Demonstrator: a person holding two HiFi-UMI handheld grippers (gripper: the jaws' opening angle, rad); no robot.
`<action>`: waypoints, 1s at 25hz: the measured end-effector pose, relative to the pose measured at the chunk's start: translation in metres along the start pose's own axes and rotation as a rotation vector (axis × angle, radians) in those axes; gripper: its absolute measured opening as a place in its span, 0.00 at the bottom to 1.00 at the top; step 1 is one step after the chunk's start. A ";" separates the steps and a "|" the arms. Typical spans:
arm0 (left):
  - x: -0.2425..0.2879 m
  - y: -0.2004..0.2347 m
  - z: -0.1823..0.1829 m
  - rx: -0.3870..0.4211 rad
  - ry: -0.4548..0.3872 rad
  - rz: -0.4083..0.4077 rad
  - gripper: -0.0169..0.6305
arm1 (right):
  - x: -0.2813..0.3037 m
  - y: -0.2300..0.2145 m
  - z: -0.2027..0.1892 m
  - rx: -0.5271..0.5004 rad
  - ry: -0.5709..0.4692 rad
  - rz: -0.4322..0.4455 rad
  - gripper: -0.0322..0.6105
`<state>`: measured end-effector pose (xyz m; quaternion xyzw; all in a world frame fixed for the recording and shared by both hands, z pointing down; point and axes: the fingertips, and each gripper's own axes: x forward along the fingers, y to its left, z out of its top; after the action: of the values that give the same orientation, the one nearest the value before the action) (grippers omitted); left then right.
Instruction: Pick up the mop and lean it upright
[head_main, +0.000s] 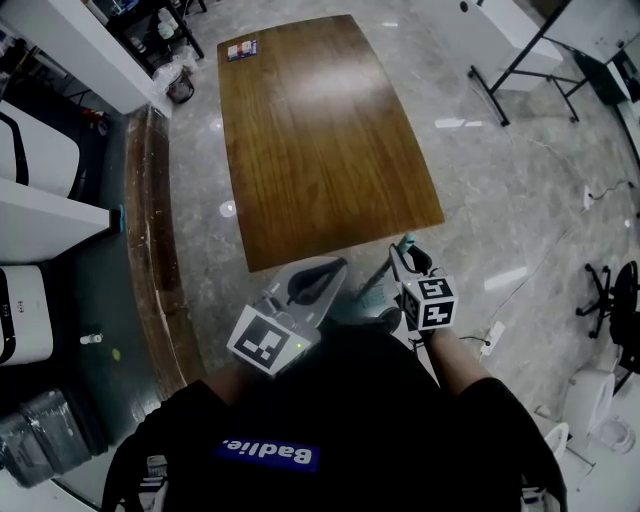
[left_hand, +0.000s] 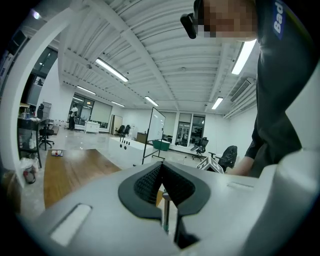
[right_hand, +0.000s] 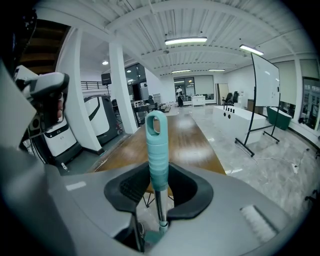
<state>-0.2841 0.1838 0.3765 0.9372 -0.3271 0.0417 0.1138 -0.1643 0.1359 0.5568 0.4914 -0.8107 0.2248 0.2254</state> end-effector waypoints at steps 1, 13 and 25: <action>0.003 -0.002 0.001 0.004 0.000 -0.010 0.05 | -0.005 -0.002 -0.001 0.007 -0.004 -0.004 0.23; 0.029 -0.026 0.008 0.029 0.002 -0.084 0.05 | -0.058 -0.018 -0.004 0.036 -0.047 -0.041 0.23; 0.044 -0.041 0.014 0.045 -0.009 -0.113 0.05 | -0.108 -0.020 0.047 -0.024 -0.179 -0.051 0.23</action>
<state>-0.2241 0.1846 0.3619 0.9566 -0.2734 0.0382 0.0934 -0.1083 0.1757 0.4586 0.5273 -0.8174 0.1644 0.1635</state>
